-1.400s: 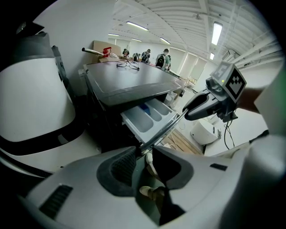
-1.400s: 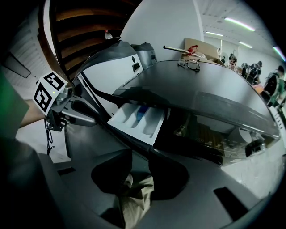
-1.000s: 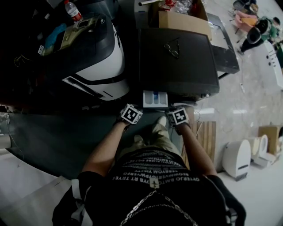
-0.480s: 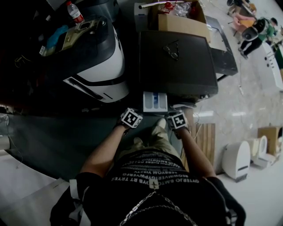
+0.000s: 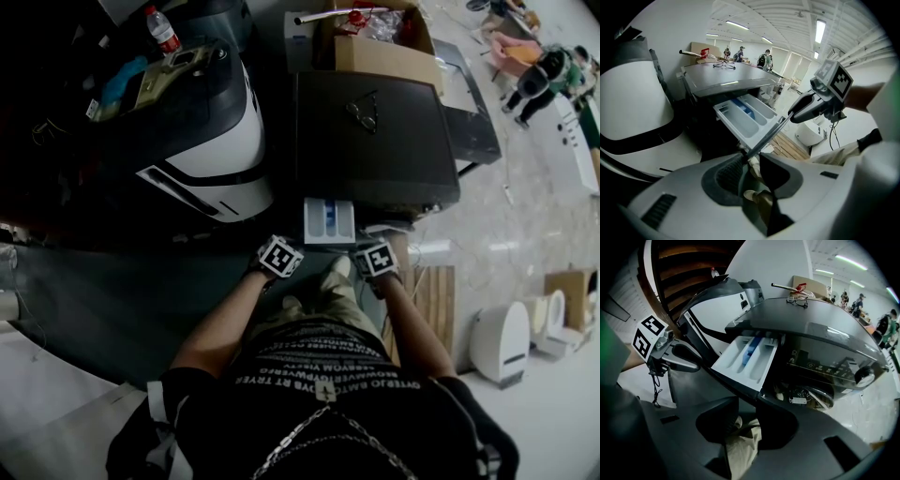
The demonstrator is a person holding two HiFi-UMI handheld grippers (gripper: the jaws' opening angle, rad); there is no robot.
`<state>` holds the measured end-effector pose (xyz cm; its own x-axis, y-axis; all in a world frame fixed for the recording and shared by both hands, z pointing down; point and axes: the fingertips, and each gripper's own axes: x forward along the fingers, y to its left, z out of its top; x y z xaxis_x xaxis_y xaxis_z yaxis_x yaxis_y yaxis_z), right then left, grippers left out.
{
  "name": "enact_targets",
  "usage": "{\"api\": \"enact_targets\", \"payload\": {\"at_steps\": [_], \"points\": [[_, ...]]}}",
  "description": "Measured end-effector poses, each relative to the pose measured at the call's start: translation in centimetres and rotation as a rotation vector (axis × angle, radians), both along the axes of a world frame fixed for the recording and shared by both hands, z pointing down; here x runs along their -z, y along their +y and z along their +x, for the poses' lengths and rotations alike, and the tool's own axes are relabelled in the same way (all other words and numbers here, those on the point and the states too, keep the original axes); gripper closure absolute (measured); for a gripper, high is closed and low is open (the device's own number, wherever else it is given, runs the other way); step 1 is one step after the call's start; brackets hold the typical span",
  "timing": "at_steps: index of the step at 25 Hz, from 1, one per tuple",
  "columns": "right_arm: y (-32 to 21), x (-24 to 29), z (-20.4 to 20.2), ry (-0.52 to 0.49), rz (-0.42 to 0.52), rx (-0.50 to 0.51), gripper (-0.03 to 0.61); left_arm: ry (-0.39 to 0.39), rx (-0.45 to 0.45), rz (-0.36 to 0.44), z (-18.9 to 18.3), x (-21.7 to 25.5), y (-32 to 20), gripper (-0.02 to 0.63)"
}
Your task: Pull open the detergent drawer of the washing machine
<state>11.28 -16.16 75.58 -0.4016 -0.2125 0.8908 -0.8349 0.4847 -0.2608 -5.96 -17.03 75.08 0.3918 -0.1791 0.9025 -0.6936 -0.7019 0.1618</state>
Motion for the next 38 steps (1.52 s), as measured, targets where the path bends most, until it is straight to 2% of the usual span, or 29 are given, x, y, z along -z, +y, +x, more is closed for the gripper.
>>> {"api": "enact_targets", "payload": {"at_steps": [5, 7, 10, 12, 14, 17, 21, 27, 34, 38], "points": [[0.0, 0.5, 0.0, -0.012, 0.038, -0.031, 0.465, 0.044, 0.041, -0.027, 0.1, 0.2, 0.5, 0.499], [0.1, 0.9, 0.3, -0.005, 0.057, -0.056, 0.465, 0.066, 0.060, -0.012, 0.1, 0.9, 0.5, 0.499], [0.0, 2.3, 1.5, 0.022, 0.091, -0.093, 0.468, 0.089, 0.083, 0.061, -0.2, 2.5, -0.1, 0.499], [-0.6, 3.7, 2.5, 0.048, 0.143, -0.125, 0.536, 0.114, 0.091, 0.117, 0.0, 3.9, -0.5, 0.500], [-1.1, 5.2, 2.8, 0.051, 0.190, -0.146, 0.574, 0.138, 0.115, 0.162, 0.1, 4.9, -0.8, 0.537], [-2.0, 7.8, 2.3, 0.024, 0.275, -0.149, 0.575, 0.188, 0.166, 0.224, 0.1, 6.7, -1.5, 0.604], [-2.7, 11.0, 1.2, -0.020, 0.398, -0.155, 0.577, 0.284, 0.184, 0.339, 0.7, 11.5, -2.7, 0.611], [-3.1, 17.1, -1.3, -0.101, 0.548, -0.164, 0.577, 0.377, 0.203, 0.511, 0.6, 18.4, -4.0, 0.611], [-3.1, 24.3, -2.8, -0.164, 0.741, -0.177, 0.577, 0.475, 0.207, 0.629, 0.5, 24.4, -3.4, 0.611], [-2.8, 28.1, -3.4, -0.190, 0.820, -0.182, 0.577, 0.525, 0.195, 0.656, 0.3, 27.4, -2.8, 0.611]]}}
